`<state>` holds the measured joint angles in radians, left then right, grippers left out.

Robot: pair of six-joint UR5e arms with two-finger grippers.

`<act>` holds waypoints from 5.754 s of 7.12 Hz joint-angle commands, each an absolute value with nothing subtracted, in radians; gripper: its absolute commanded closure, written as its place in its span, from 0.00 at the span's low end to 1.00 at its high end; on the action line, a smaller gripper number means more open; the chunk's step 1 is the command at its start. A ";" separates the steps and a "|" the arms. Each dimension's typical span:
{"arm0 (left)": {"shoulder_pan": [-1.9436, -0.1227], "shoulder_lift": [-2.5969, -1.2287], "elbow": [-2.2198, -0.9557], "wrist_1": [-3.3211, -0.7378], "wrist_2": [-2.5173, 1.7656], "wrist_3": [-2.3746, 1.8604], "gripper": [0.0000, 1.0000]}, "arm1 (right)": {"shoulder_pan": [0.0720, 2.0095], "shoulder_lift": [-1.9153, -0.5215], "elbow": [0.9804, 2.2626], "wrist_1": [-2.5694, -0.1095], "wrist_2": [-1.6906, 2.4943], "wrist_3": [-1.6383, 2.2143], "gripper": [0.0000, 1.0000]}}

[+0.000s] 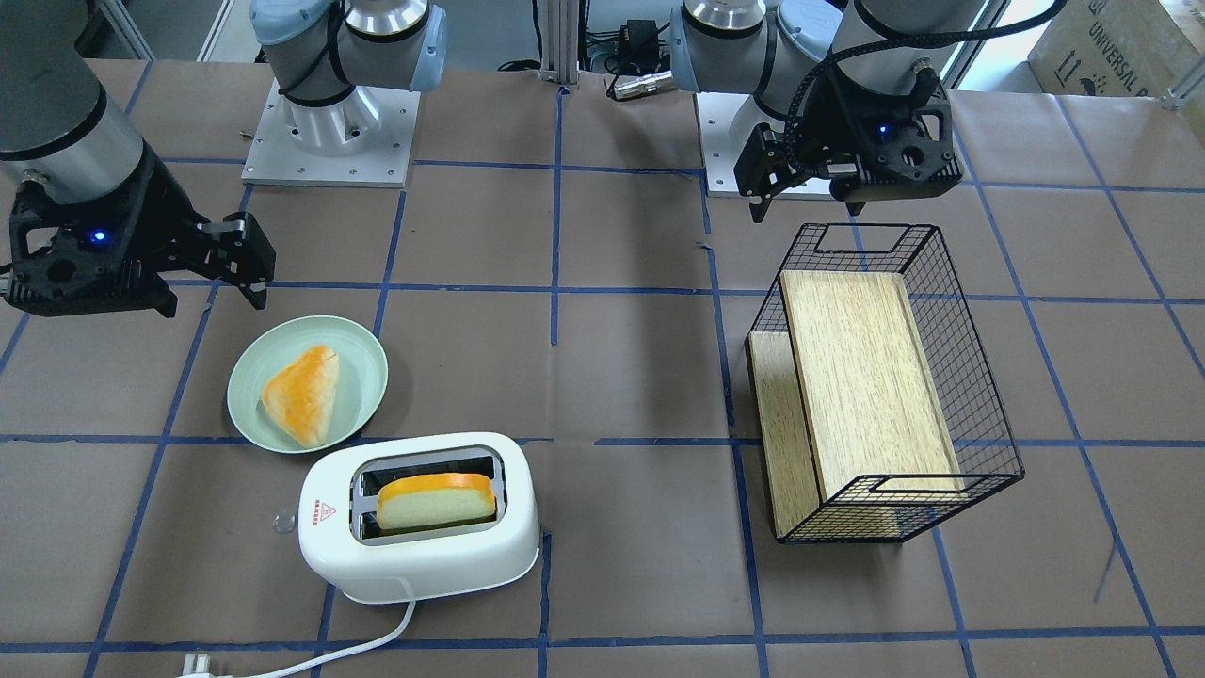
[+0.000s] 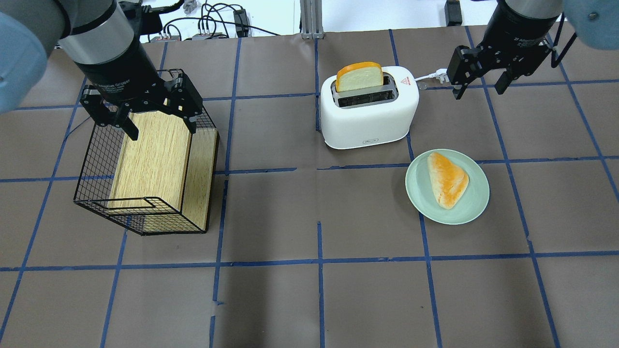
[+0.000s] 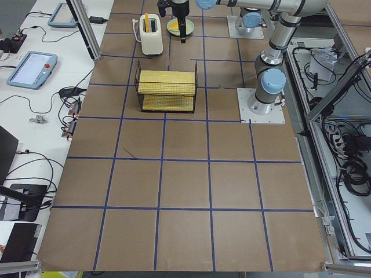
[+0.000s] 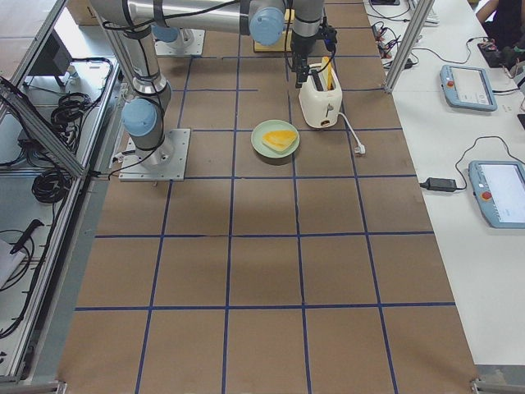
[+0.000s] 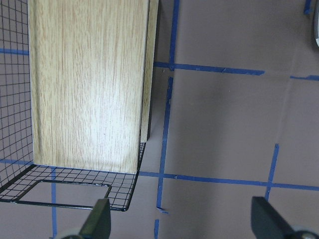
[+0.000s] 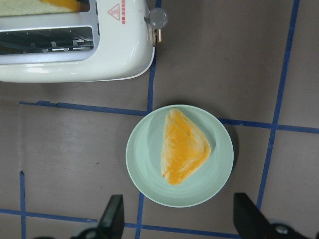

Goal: Press toaster with right arm
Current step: 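Move the right gripper toward the back of the white toaster, then lower the right gripper beside the toaster's side lever, then push the toaster lever down with the right gripper, then release the lever and lift the right gripper away from the toaster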

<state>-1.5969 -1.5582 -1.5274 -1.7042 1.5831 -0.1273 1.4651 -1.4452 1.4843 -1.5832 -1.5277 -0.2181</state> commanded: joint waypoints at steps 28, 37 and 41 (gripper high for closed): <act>-1.597 -1.557 -1.528 -1.704 1.583 -0.127 0.00 | 1.325 -0.944 1.253 -1.513 -1.048 -0.433 1.00; -1.597 -1.559 -1.526 -1.704 1.583 -0.127 0.00 | 1.327 -0.874 1.236 -1.523 -1.051 -0.419 0.99; -1.597 -1.557 -1.528 -1.703 1.583 -0.127 0.00 | 1.402 -1.039 1.020 -1.459 -1.404 -0.309 0.01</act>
